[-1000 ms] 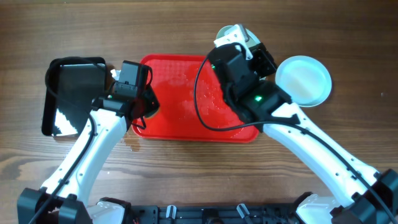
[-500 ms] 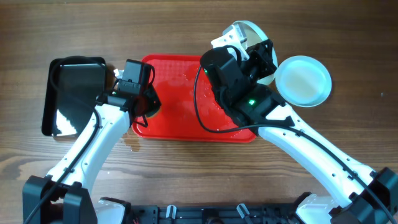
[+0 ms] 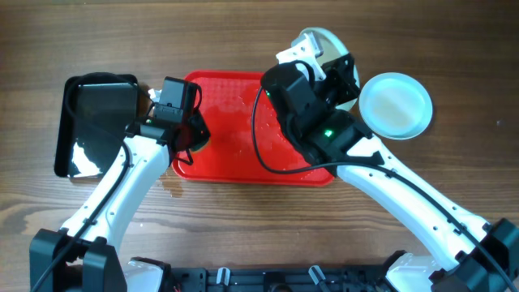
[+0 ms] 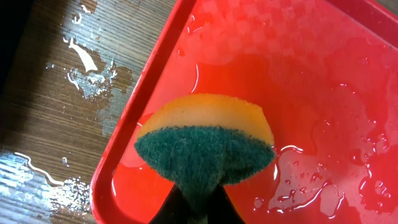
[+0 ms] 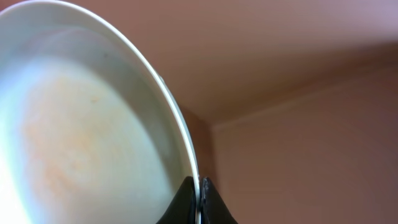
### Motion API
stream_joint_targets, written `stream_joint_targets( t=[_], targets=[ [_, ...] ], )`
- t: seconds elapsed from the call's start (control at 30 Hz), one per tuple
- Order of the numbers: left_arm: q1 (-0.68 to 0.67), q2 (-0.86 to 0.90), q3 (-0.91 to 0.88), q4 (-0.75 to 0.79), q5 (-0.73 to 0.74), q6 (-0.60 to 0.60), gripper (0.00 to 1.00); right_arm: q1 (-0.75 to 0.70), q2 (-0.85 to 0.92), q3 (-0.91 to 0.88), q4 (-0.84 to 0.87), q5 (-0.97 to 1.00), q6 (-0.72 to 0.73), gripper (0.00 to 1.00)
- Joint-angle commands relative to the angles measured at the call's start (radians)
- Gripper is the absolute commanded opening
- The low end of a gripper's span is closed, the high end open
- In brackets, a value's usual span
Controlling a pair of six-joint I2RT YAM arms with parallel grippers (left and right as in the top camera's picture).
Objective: Clean dirty plates on tray and stack at the side
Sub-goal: 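Carry the plate right and stack it on the cleaned plates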
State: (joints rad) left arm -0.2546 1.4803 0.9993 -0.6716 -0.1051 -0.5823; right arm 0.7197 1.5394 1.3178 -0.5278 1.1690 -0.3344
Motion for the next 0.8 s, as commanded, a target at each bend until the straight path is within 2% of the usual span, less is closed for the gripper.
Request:
stream_joint_targets(
  t=[0.0, 0.1, 0.27, 0.43, 0.57, 0.7, 0.77],
  targets=[
    [0.003, 0.006, -0.008, 0.006, 0.012, -0.003, 0.04, -0.004, 0.013, -0.006, -0.092, -0.426, 0.298, 0.04],
    [0.003, 0.006, -0.008, 0.006, 0.013, -0.002, 0.04, -0.027, 0.026, -0.025, -0.101, -0.651, 0.401, 0.04],
    [0.003, 0.006, -0.008, -0.001, 0.016, -0.002, 0.04, -0.026, -0.021, 0.010, -0.194, -0.489, 0.474, 0.04],
    [0.003, 0.006, -0.008, 0.006, 0.016, -0.002, 0.04, -0.048, -0.175, 0.056, -0.223, -0.506, 0.592, 0.05],
    [0.003, 0.006, -0.008, 0.019, 0.016, -0.002, 0.04, -0.100, -0.239, 0.037, -0.195, -0.631, 0.647, 0.04],
    [0.003, 0.006, -0.008, 0.018, 0.016, -0.002, 0.04, -0.102, -0.148, -0.073, -0.187, -0.584, 0.567, 0.04],
    [0.003, 0.006, -0.008, 0.018, 0.021, -0.002, 0.04, -0.102, -0.036, -0.129, -0.202, -0.424, 0.558, 0.04]
  ],
)
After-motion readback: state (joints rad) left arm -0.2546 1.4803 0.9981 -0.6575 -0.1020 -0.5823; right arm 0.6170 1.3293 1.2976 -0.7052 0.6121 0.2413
